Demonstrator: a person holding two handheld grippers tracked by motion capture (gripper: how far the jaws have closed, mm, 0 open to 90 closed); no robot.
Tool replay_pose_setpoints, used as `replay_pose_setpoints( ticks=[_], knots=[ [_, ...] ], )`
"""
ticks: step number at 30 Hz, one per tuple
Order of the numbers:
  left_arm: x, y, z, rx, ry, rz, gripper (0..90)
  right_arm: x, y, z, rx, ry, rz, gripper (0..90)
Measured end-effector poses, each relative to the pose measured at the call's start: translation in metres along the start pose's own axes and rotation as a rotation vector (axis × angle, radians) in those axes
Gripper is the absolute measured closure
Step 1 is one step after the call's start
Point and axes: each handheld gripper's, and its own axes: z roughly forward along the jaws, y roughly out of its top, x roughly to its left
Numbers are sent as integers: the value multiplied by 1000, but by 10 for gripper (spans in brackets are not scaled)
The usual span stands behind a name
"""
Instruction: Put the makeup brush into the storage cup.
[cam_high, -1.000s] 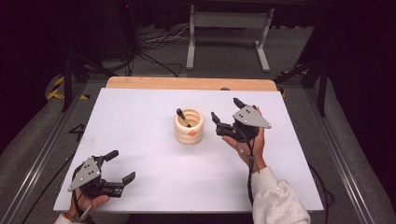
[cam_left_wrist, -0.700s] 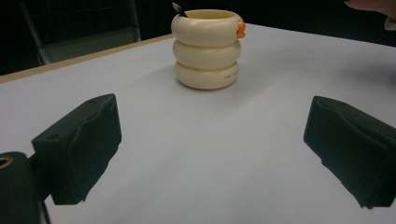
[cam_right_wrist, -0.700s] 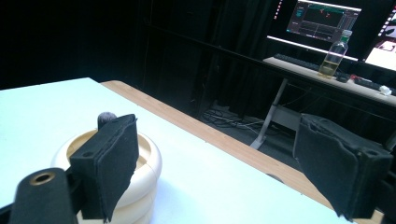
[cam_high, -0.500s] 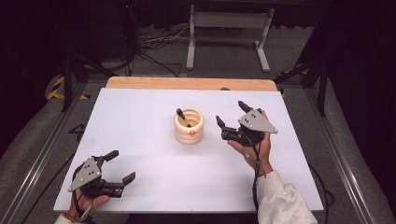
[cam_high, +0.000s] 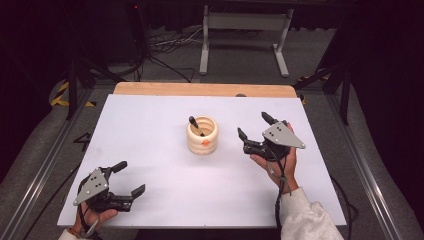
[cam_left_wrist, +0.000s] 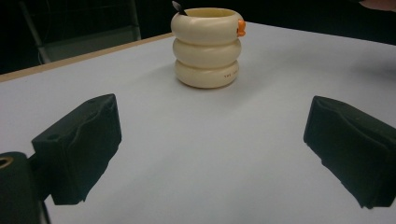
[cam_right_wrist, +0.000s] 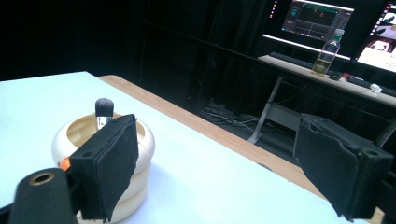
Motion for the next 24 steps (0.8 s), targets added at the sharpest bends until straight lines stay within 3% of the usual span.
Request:
replay_pose_setpoints(
  ticks=[24],
  knots=[
    [-1,0,0,-5,-1,-4,51,-5,-16,-30,0,-17,-17,158]
  ],
)
